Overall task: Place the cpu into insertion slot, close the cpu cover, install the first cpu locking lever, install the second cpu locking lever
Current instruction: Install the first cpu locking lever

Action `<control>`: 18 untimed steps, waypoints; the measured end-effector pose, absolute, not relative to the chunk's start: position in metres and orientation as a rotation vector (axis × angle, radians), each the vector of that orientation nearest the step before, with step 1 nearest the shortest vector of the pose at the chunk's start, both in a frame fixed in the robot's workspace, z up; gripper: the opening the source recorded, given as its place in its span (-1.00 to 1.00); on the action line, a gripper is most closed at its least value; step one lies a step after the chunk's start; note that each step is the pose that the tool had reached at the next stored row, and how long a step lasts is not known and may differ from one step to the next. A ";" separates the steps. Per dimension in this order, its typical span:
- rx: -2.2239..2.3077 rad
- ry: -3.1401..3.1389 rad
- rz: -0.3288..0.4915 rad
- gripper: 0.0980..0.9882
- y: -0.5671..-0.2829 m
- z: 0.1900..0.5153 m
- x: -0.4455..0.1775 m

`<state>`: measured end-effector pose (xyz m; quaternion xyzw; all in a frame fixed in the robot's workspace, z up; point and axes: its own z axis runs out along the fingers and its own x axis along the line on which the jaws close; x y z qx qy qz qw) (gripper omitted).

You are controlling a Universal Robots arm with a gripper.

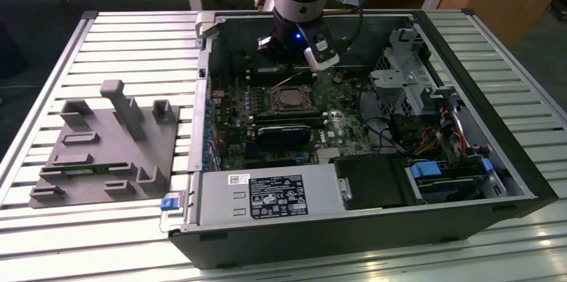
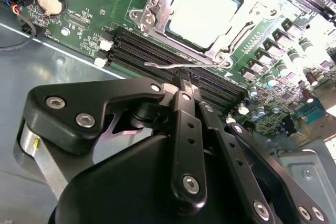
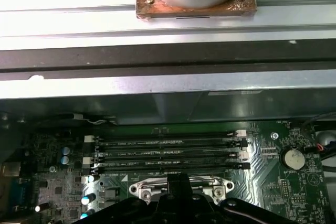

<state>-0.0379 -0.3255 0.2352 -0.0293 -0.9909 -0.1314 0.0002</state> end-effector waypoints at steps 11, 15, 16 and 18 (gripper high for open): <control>-0.092 -3.119 -0.366 -0.98 -0.325 0.229 -0.038; -0.092 -3.120 -0.361 -0.98 -0.325 0.227 -0.038; -0.092 -3.120 -0.361 -0.98 -0.324 0.226 -0.038; -0.092 -3.120 -0.358 -0.98 -0.323 0.226 -0.037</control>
